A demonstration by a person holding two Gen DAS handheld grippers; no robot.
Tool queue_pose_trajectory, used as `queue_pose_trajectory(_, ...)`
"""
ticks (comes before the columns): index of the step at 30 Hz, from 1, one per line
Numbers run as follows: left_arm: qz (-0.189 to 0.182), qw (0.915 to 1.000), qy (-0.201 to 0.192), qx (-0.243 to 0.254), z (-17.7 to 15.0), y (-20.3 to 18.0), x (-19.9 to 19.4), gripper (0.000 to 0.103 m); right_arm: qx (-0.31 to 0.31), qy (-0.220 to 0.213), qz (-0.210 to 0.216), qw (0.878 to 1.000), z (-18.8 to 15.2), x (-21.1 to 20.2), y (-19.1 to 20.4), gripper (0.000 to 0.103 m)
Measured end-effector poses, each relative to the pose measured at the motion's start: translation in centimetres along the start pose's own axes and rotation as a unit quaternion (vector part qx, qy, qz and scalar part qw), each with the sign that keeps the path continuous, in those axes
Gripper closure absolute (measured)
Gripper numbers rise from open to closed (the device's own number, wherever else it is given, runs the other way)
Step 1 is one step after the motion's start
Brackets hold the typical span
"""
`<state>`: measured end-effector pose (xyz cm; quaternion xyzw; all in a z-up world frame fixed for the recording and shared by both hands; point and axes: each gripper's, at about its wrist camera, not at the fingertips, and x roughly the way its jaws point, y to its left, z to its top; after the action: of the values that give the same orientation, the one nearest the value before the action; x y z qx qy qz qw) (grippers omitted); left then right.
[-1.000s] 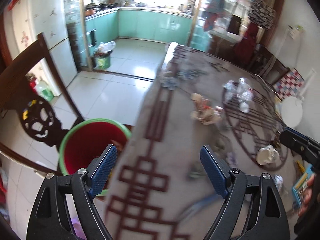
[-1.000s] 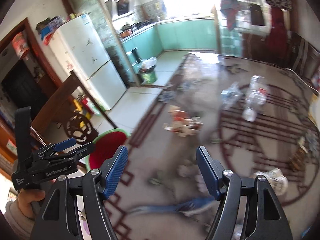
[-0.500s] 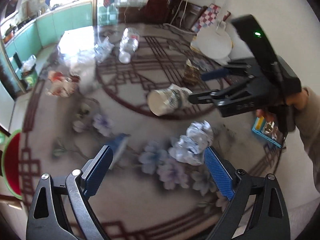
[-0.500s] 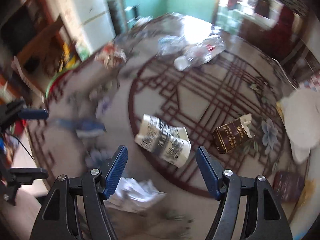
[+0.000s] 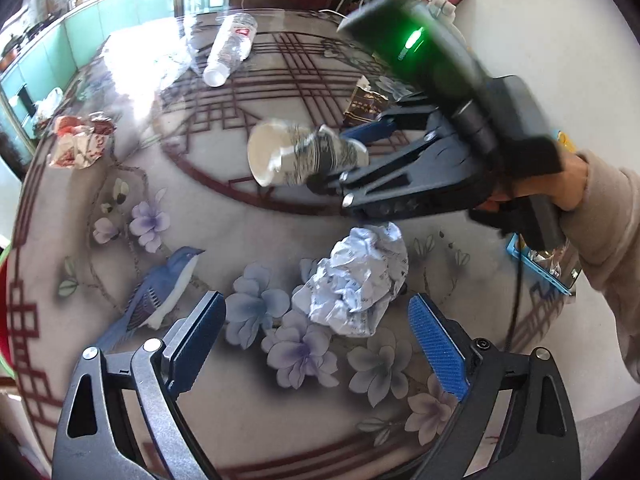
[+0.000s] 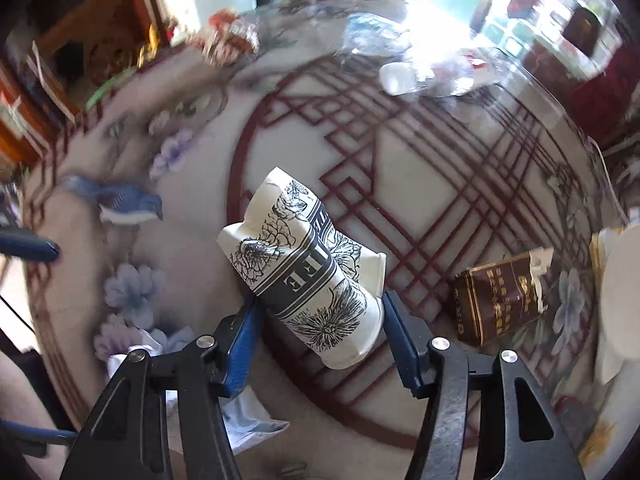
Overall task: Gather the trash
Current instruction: 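Grasp the crumpled white paper with the left tool while the right tool grasps the printed paper cup, then carry the crumpled paper and paper cup over the red bucket with both tools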
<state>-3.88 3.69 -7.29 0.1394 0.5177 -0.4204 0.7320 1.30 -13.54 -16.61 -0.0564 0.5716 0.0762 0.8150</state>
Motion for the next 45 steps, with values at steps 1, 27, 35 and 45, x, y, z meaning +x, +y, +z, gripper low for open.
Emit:
queue_pose_trajectory(1,-0.001,1.0,0.003,0.003,0.1,-0.1,0.4,0.01,0.011,-0.011,-0.006,1.0,-0.1,-0.7,-0.3,0.046)
queue_pose_trajectory(27,0.001,0.9988,-0.047,-0.012,2.2,0.9,-1.4,0.073,0.253,-0.159,-0.059,0.953,-1.6,-15.1,-1.4,0.045)
queue_pose_trajectory(35,0.014,0.9952,-0.089,-0.039,3.3,3.5,-4.8,0.073,0.253,-0.156,-0.064,0.953,0.7,-15.1,1.3,0.045)
queue_pose_trajectory(45,0.021,0.9927,-0.108,-0.049,3.3,6.4,-7.3,0.073,0.254,-0.165,-0.081,0.95,2.6,-15.8,3.6,0.045)
